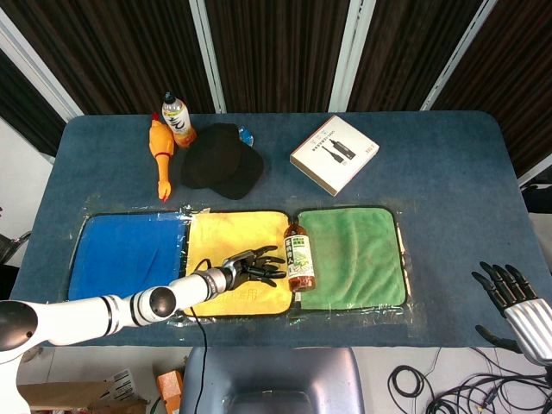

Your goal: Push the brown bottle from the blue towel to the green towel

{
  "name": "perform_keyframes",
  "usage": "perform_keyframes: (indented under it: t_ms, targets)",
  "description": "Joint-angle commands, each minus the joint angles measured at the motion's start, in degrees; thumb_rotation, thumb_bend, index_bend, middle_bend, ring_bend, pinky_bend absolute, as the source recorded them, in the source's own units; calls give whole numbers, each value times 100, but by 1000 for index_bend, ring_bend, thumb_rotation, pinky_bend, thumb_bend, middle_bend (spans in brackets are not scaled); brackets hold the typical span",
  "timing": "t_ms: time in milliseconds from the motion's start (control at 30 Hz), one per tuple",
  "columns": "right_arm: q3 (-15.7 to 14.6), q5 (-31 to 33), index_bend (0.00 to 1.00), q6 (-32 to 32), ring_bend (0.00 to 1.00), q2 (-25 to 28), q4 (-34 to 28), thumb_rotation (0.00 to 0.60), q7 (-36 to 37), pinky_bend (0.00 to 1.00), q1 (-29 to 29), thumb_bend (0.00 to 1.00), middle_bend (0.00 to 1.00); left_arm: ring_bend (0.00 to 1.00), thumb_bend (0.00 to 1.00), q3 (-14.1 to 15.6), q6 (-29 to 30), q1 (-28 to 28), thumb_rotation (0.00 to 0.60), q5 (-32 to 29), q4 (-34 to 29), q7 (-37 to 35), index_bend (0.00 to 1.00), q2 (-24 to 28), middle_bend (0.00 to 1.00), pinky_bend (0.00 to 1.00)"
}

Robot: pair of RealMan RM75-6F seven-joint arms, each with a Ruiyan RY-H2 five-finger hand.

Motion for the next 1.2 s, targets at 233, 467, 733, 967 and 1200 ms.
perform_keyframes:
  t_ms: [233,467,733,967,1200]
  targets:
    - [-6,7,0,-21,0,22,-6,600,68,0,3,139,6,134,152,-115,-285,-283,600,-20,554,-113,0,-398,177,414]
    - [-1,27,0,-50,0,49,14,600,184,0,20,139,6,134,152,-218,-248,-384,600,29,735,-166,0,-617,177,414]
    - [8,63,0,-100,0,74,46,600,321,0,39,139,6,134,152,-388,-340,-484,600,82,1212,-235,0,-1100,177,414]
    - [15,99,0,-111,0,96,90,600,449,0,32,139,6,134,150,-558,-445,-606,600,176,1521,-251,0,-1446,177,414]
    - [11,111,0,-136,0,105,129,600,530,0,37,139,6,134,150,-810,-370,-616,600,348,1535,-209,0,-1630,177,414]
